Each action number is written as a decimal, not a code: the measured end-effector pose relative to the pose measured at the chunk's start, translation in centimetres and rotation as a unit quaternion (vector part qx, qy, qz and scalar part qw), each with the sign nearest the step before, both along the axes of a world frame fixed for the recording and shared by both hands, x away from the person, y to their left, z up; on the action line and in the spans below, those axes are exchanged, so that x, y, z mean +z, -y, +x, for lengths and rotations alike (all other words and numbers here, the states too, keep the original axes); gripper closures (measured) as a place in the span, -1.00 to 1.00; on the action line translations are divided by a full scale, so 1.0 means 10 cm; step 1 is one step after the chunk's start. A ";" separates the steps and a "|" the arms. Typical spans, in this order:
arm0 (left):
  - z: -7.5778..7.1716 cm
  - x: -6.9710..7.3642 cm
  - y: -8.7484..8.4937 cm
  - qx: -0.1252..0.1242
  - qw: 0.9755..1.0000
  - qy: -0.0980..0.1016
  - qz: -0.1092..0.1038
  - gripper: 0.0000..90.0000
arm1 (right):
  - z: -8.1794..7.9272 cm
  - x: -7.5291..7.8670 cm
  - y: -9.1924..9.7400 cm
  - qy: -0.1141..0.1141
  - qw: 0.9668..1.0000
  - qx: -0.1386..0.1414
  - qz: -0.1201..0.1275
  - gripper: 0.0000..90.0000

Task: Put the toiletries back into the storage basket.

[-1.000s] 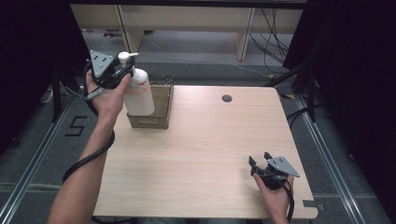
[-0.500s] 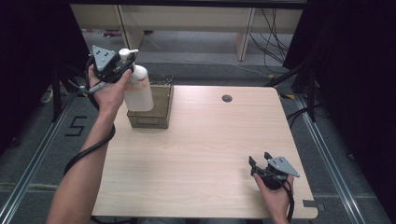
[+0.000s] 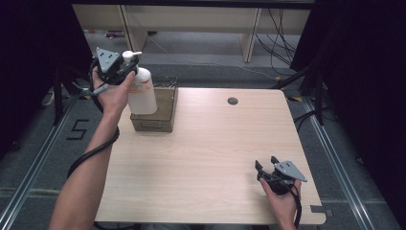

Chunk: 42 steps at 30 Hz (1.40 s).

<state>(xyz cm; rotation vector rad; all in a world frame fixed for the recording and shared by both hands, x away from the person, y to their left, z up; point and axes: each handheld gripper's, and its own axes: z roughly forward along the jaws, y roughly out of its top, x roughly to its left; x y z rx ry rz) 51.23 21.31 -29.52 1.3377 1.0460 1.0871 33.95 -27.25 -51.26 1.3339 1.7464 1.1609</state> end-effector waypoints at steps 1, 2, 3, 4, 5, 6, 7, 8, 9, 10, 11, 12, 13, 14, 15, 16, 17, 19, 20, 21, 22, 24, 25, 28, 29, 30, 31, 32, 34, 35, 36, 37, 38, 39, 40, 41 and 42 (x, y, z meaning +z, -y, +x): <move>0.00 -0.01 0.01 -0.002 1.000 -0.001 0.001 0.31 | 0.00 0.00 0.00 -0.002 1.000 0.000 0.002 -0.22; 0.00 -0.02 0.02 -0.001 1.000 -0.003 -0.001 0.31 | 0.00 0.00 0.00 -0.002 1.000 0.000 0.001 -0.22; 0.00 -0.02 0.02 -0.002 1.000 -0.004 0.000 0.31 | 0.00 0.00 0.01 0.000 1.000 -0.001 -0.005 -0.22; 0.00 -0.03 0.02 -0.003 1.000 -0.004 -0.001 0.31 | 0.00 0.00 0.01 0.001 1.000 0.000 -0.005 -0.22; 0.00 -0.04 0.02 -0.003 1.000 -0.006 -0.001 0.31 | -0.01 0.00 0.00 -0.002 1.000 -0.001 0.003 -0.22; 0.01 -0.04 0.02 -0.003 1.000 -0.006 -0.001 0.31 | 0.00 0.00 -0.01 -0.001 1.000 -0.001 0.005 -0.22; 0.01 -0.05 0.02 -0.002 1.000 -0.008 -0.001 0.31 | 0.00 0.00 0.00 -0.002 1.000 -0.002 0.003 -0.22; 0.01 -0.05 0.02 -0.002 1.000 -0.008 -0.001 0.31 | 0.00 0.00 0.00 -0.002 1.000 -0.002 0.003 -0.22; 0.01 -0.07 0.02 -0.001 1.000 -0.008 -0.001 0.31 | 0.00 0.00 0.00 -0.002 1.000 -0.002 0.003 -0.22; 0.01 -0.08 0.02 0.000 1.000 -0.010 0.001 0.31 | 0.00 0.00 0.00 -0.002 1.000 -0.002 0.003 -0.22; 0.01 -0.08 0.02 0.000 1.000 -0.010 0.001 0.31 | 0.00 0.00 0.00 -0.002 1.000 -0.002 0.003 -0.22; 0.01 -0.09 0.02 0.000 1.000 -0.011 0.002 0.31 | 0.00 0.00 0.00 0.001 1.000 0.000 0.000 -0.22; 0.01 -0.10 0.02 0.000 1.000 -0.013 0.003 0.31 | 0.00 0.00 0.00 0.000 1.000 -0.001 -0.001 -0.22; 0.01 -0.11 0.02 0.001 1.000 -0.013 0.002 0.31 | 0.00 0.00 0.00 0.001 1.000 0.000 -0.001 -0.22; 0.01 -0.11 0.02 0.001 1.000 -0.015 0.002 0.31 | 0.00 0.00 0.00 -0.001 1.000 0.000 0.000 -0.22; 0.01 -0.12 0.02 0.002 1.000 -0.016 0.000 0.31 | 0.00 0.00 0.00 -0.002 1.000 0.000 0.001 -0.22; 0.01 -0.13 0.02 0.002 1.000 -0.017 -0.001 0.31 | 0.00 0.00 0.00 -0.002 1.000 -0.002 0.004 -0.22; 0.00 -0.14 0.01 0.003 1.000 -0.018 0.002 0.31 | 0.00 0.00 0.00 -0.002 1.000 -0.001 0.002 -0.22; 0.00 -0.15 0.01 0.003 1.000 -0.019 0.002 0.31 | 0.00 0.00 0.00 -0.001 1.000 0.000 0.001 -0.22; 0.00 -0.15 0.02 0.003 1.000 -0.020 0.003 0.31 | 0.00 0.00 0.00 0.001 1.000 -0.001 -0.001 -0.22; 0.00 -0.15 0.02 0.003 1.000 -0.020 0.003 0.31 | 0.00 0.00 0.00 0.001 1.000 -0.001 -0.001 -0.22; 0.00 -0.16 0.02 0.003 1.000 -0.020 0.005 0.31 | 0.00 0.00 0.00 0.000 1.000 0.000 -0.001 -0.22; -0.01 -0.16 0.02 0.004 1.000 -0.020 0.005 0.31 | 0.00 0.00 0.00 0.001 1.000 0.000 -0.001 -0.22; -0.01 -0.17 0.02 0.002 1.000 -0.022 0.005 0.31 | 0.00 0.00 0.00 0.001 1.000 0.001 -0.002 -0.22; -0.01 -0.17 0.02 0.002 1.000 -0.022 0.005 0.31 | 0.00 0.00 0.00 0.001 1.000 0.001 -0.002 -0.22; -0.01 -0.17 0.03 0.002 1.000 -0.021 0.004 0.31 | 0.00 0.00 0.00 -0.001 1.000 0.001 0.001 -0.22; -0.01 -0.18 0.03 0.001 1.000 -0.022 0.004 0.31 | 0.00 0.00 0.00 0.001 1.000 0.001 -0.001 -0.22; -0.01 -0.18 0.03 0.001 1.000 -0.022 0.004 0.31 | 0.00 0.00 0.00 0.001 1.000 0.001 0.001 -0.22; 0.00 -0.18 0.03 0.002 1.000 -0.023 0.004 0.31 | 0.00 0.00 0.00 0.001 1.000 0.001 0.000 -0.22; 0.00 -0.19 0.03 0.002 1.000 -0.023 0.002 0.31 | 0.00 0.00 0.00 0.001 1.000 0.002 0.000 -0.22; 0.00 -0.19 0.03 0.003 1.000 -0.023 0.001 0.31 | 0.00 0.00 0.00 0.001 1.000 0.002 0.001 -0.22; -0.01 -0.20 0.03 0.003 1.000 -0.024 0.002 0.31 | 0.00 0.00 0.00 0.002 1.000 0.003 0.002 -0.22; -0.01 -0.20 0.03 0.003 1.000 -0.025 0.003 0.31 | 0.00 0.00 0.00 0.005 1.000 -0.001 0.003 -0.22; -0.01 -0.21 0.03 0.003 1.000 -0.026 0.005 0.31 | 0.01 0.00 0.01 0.011 1.000 -0.001 -0.002 -0.22; -0.01 -0.22 0.03 0.003 1.000 -0.026 0.003 0.31 | 0.00 0.00 0.00 0.007 1.000 -0.001 0.003 -0.22; -0.01 -0.22 0.03 0.004 1.000 -0.026 0.002 0.31 | 0.01 -0.01 0.00 0.005 1.000 0.001 0.004 -0.22; -0.01 -0.22 0.03 0.004 1.000 -0.026 0.002 0.31 | 0.01 -0.01 0.00 0.005 1.000 0.001 0.004 -0.22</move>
